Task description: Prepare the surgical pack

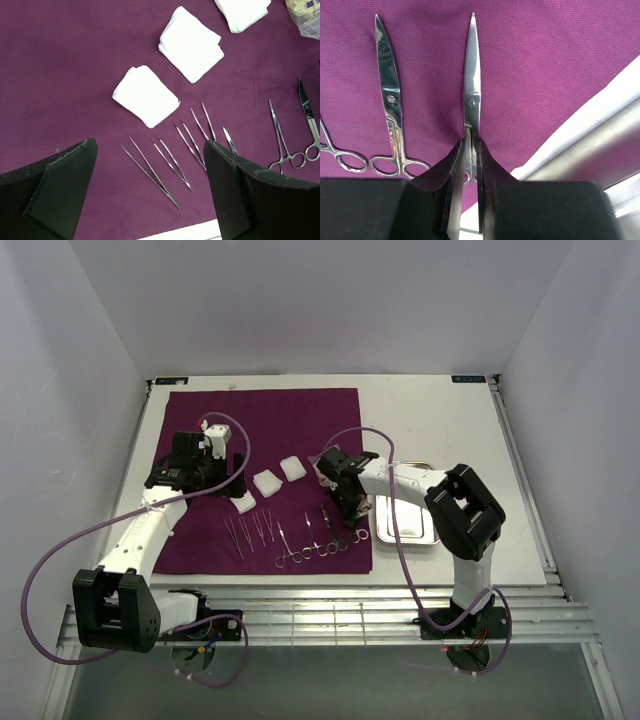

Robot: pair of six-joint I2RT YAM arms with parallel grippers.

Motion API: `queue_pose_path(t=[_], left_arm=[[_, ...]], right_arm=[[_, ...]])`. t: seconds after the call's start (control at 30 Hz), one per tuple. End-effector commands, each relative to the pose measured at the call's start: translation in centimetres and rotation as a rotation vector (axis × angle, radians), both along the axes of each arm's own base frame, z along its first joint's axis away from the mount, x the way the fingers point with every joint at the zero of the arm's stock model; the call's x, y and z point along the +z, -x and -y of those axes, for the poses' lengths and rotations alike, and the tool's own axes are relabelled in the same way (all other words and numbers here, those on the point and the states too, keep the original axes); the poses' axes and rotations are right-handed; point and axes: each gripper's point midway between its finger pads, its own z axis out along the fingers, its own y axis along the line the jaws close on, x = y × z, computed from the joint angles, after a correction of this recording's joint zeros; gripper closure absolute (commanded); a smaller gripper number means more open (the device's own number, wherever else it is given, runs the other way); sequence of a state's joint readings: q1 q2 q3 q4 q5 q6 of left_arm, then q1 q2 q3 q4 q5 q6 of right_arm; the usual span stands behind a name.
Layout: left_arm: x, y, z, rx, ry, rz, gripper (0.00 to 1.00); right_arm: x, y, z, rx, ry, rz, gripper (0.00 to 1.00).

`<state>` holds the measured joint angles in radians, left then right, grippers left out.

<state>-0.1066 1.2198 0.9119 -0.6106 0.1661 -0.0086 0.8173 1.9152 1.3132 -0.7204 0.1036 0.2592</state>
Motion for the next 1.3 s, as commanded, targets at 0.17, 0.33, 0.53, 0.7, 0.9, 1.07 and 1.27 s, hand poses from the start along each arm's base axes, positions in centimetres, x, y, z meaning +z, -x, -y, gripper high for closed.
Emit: queue_pose_path(t=[0.17,0.33,0.53,0.7,0.9,1.07,1.27], left_arm=[[1.0,-0.6,0.1,-0.001,0.017,0.022,0.02],[1.1,-0.6,0.2,-0.005,0.018,0.024,0.02],[1.0,-0.7,0.0,0.0,0.015,0.023,0.02],[1.2,-0.8,0.0,0.001,0.018,0.027,0.02],[1.3,-1.0,-0.1,0.003,0.012,0.031,0.02],[1.2,-1.0,-0.3,0.011,0.003,0.034,0.02],[0.9,-1.0,-0.3,0.01,0.009,0.021,0.02]], right_arm=[[2.8,-0.6,-0.3,-0.015,-0.046,0.048,0.92],[3.6,-1.1,-0.6,-0.016,-0.058,0.069,0.92],[6.3,-2.8,-2.3,-0.029,-0.128,0.133,0.92],[12.9,-7.4,-2.9,-0.162,-0.277,0.262,0.92],[13.8,-11.1,6.4,-0.422,-0.14,0.401,0.92],[9.3,-8.4,10.8,-0.497,-0.012,0.331,0.92],[4.9,-5.6,11.7,-0.583,0.021,0.239,0.92]])
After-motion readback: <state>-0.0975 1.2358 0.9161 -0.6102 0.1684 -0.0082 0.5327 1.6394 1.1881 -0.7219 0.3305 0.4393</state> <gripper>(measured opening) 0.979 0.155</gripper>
